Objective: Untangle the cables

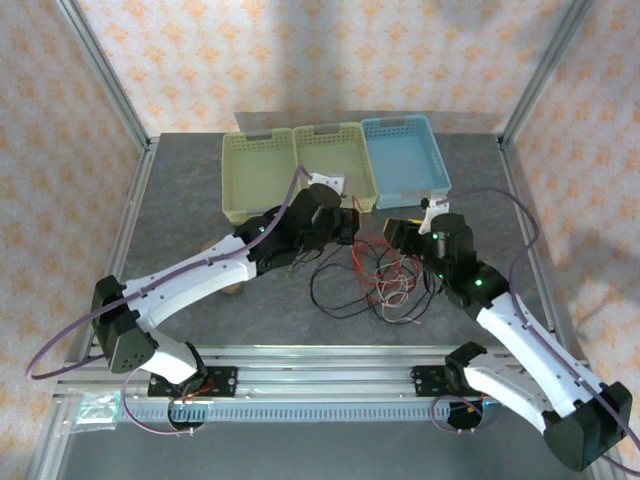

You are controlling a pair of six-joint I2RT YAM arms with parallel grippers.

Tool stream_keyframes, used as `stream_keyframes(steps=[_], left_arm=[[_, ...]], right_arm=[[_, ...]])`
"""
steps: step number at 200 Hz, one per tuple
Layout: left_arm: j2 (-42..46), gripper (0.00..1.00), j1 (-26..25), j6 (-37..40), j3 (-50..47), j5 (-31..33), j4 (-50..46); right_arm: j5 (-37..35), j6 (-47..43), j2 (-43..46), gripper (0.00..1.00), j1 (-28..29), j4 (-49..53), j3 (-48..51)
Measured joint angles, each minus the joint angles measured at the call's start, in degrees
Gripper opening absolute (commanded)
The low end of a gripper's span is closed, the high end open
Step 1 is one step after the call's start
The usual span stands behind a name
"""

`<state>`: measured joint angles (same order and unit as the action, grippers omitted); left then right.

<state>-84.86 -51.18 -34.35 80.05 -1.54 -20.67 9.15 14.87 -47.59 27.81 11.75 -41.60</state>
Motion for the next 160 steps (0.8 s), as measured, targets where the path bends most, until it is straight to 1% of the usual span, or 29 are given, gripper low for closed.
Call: stream_keyframes(steps=[33,69,89,113,123,160], left_arm=[[0.00,0.00,0.00,5.33,7.19,0.59,-3.54],[0.00,0.00,0.00,12.41,15.67,-0.13,-6.69],[0.00,0.00,0.00,16.46,19.43,-1.25,-8.66],[0.00,0.00,0.00,20.26,23.04,-2.21,-11.47],[0.00,0.00,0.00,21.51,24.65,-2.67,-12.70],[-0.02,0.00,0.00,25.18,31.85,-4.28,-15.98]], right_arm=[[3.34,-2.14,2.36,0.54,0.00,-4.00,0.81],[6.10,-5.51,2.32,0.56,0.00,-9.09,1.11],[8.39,-8.81,0.61,0.56,0.00,-12.00,0.74],[9.94,-12.39,-4.26,0.54,0.00,-14.32,-1.86],[10.40,-13.35,-6.62,0.51,-0.02,-15.34,-3.52],[12.26,-13.79,-14.67,0.34,-1.03,-21.42,-8.44]])
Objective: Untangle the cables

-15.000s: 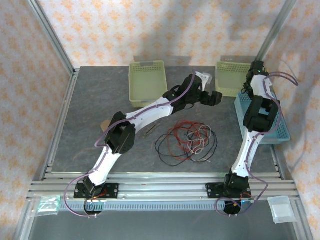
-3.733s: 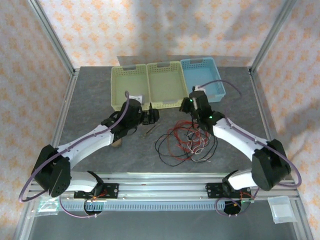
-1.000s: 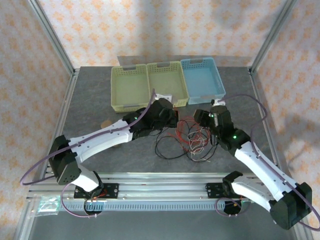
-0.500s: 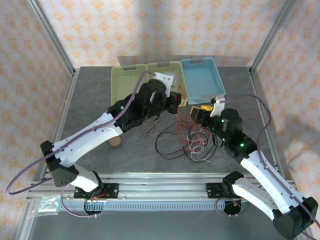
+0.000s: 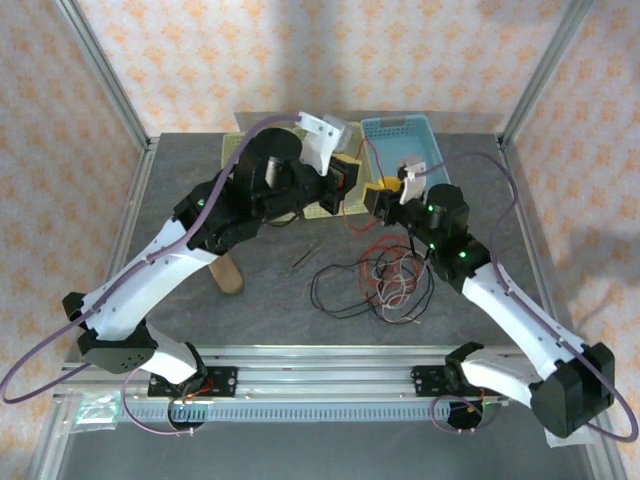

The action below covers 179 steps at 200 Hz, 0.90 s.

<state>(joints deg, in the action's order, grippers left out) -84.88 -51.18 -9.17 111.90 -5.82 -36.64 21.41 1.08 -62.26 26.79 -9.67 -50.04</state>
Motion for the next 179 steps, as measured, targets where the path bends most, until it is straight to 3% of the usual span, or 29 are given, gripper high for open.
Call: stream_keyframes(steps=[29,89,112,121,137,158,179], left_arm=[[0.00,0.00,0.00,1.90,5.84,0.11,-1.60],[1.01,0.00,0.37,3.30,9.55,1.90,-3.15],[2.16,0.00,2.71,3.13,9.25,3.26,-3.06],[3.06,0.00,4.17,2.95,8.63,3.56,-2.93],[4.48,0.00,7.74,1.86,8.07,4.46,-2.99],[4.94,0.00,12.66,0.48,8.07,6.19,-2.97],[3.93,0.00,15.72,-0.98,8.33,8.20,-3.04]], right_arm=[[-1.40,2.75,-3.89,0.22,-0.35,-4.74,-0.04],[-9.84,11.78,-9.05,0.17,-1.79,-10.08,1.40],[-11.37,14.23,-9.38,0.18,-2.93,-10.08,2.73],[-11.39,14.80,-9.38,0.19,-3.39,-10.08,3.08],[-9.75,14.43,-9.25,0.34,-3.91,-10.88,4.02],[-1.38,12.22,-8.28,0.49,-3.96,-11.80,5.64],[7.67,8.50,-7.96,0.51,-3.96,-10.05,4.66]])
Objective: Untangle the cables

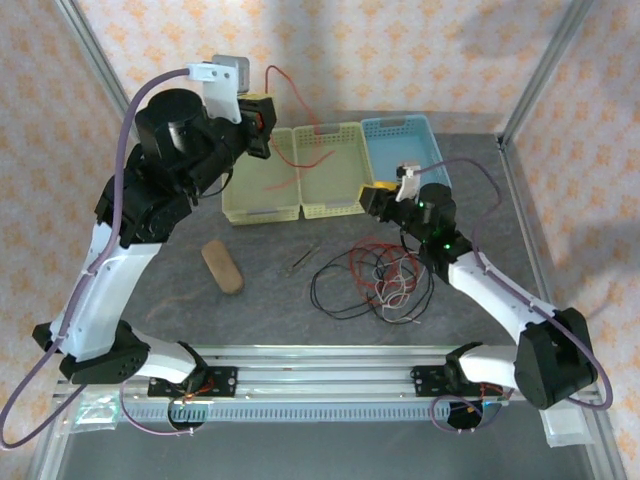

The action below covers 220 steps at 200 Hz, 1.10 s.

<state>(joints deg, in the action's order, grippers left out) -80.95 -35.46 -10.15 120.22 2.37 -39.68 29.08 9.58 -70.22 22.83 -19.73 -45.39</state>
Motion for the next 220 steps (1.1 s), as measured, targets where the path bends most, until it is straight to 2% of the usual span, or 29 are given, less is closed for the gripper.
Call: stream_keyframes(steps=[17,24,35,48,65,75,123,157,220], left_arm=[[-2.19,0.00,1.46,-0.85,1.53,1.90,-0.07],[-3.50,0.00,1.92,-1.03,2.60,2.62,-0.33],[-5.86,0.00,2.62,-1.38,4.76,3.21,-0.85],[-8.46,0.00,3.13,-1.42,6.86,4.13,-0.98],[-10.84,0.00,4.07,-1.57,7.56,4.57,-1.07],[-12.09,0.00,4.94,-1.99,7.56,4.48,-1.11],[-15.21,0.00,11.63,-4.83,3.58,4.11,0.02],[-17.07,0.00,15.13,-6.10,0.44,4.61,1.05],[-20.13,0.00,18.88,-6.36,-5.31,4.26,5.05]], right_arm=[[3.45,-2.08,0.09,0.53,0.04,2.32,-1.31],[3.98,-2.67,0.28,0.59,0.04,3.15,-1.53],[3.98,-2.95,0.74,0.78,0.04,4.57,-1.55],[3.67,-3.13,1.09,0.87,0.04,6.03,-1.57],[2.43,-3.21,1.09,0.90,0.07,8.48,-2.27],[1.01,-2.64,1.09,1.00,0.09,10.38,-3.30],[-10.82,1.88,2.64,1.00,0.11,14.73,-9.92],[-17.31,4.39,4.83,1.00,0.09,15.39,-10.99],[-15.39,6.12,0.57,1.00,0.39,13.60,-12.70]])
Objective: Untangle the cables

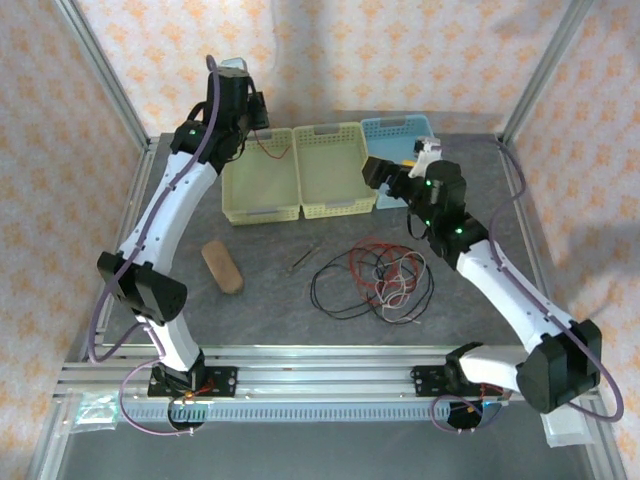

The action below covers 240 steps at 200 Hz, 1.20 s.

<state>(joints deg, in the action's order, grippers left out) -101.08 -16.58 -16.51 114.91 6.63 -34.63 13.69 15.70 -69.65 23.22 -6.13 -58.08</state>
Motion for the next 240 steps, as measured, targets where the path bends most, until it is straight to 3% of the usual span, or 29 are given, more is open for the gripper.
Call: stream_keyframes(steps=[65,135,192,240], left_arm=[[-3.91,0.00,2.05,-0.63,-2.78,-0.04,3.19],[-8.72,0.00,2.56,0.11,-9.25,2.38,7.52],[-17.94,0.00,3.34,1.46,-8.02,3.26,8.74],[-20.44,0.00,3.45,1.16,-8.02,3.23,8.79]], right_arm=[[0.90,0.15,-4.98,0.99,4.39,-0.31,-3.58],[-0.13,0.13,-4.87,1.00,4.76,0.15,-3.87],[-1.33,0.15,-3.06,1.00,5.35,0.76,-3.32],[-2.16,0.17,-2.14,1.00,5.35,1.05,-2.75]])
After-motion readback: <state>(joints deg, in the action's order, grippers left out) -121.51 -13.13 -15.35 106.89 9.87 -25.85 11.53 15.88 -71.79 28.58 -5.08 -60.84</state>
